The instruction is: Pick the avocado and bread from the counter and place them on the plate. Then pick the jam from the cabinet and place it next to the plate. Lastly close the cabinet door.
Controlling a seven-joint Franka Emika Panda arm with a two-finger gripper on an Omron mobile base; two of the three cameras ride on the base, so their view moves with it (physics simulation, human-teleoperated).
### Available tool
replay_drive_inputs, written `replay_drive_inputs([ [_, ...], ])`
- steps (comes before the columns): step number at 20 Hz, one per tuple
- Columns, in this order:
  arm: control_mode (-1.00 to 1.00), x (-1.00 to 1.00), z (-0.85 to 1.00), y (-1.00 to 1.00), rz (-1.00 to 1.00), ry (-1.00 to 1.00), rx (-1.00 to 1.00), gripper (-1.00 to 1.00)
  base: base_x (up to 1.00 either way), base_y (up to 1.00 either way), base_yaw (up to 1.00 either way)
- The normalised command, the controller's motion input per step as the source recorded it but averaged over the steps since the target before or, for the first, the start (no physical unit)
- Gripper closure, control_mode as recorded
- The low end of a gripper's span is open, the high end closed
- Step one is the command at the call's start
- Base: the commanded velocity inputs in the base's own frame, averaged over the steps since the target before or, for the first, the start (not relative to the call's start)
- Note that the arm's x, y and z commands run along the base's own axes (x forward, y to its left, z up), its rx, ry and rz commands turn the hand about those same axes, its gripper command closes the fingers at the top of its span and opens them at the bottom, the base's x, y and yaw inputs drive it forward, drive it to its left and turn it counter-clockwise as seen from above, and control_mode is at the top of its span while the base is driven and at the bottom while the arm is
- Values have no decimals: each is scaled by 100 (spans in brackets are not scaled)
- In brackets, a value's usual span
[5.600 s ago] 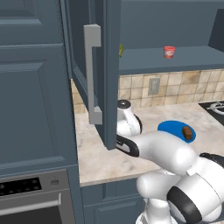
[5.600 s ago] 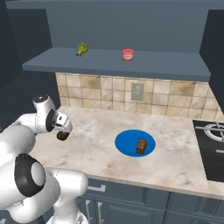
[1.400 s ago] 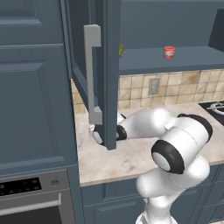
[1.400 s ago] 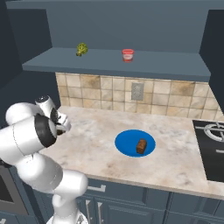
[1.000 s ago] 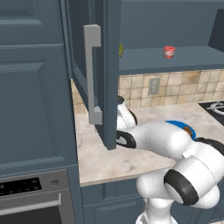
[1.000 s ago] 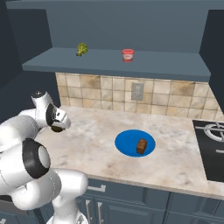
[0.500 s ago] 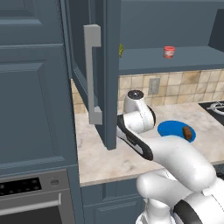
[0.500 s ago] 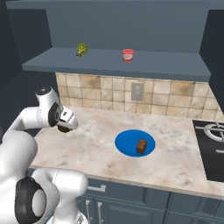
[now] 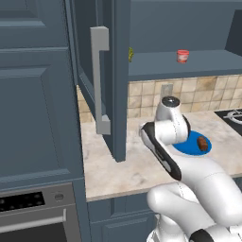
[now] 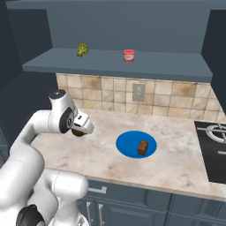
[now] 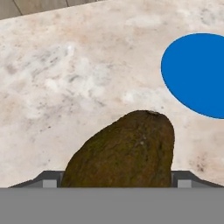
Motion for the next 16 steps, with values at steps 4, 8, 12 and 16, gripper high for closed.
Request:
replay_drive_inputs([
  [4,-100,0,0,-64,-1,0,-9,100,0,0,0],
  [8,-100,1,0,-61,-2,2,-10,100,0,0,0],
  [12,-100,4,0,-58,-2,2,-8,100,0,0,0],
  [16,-100,6,0,-58,-1,3,-4,100,0,0,0],
])
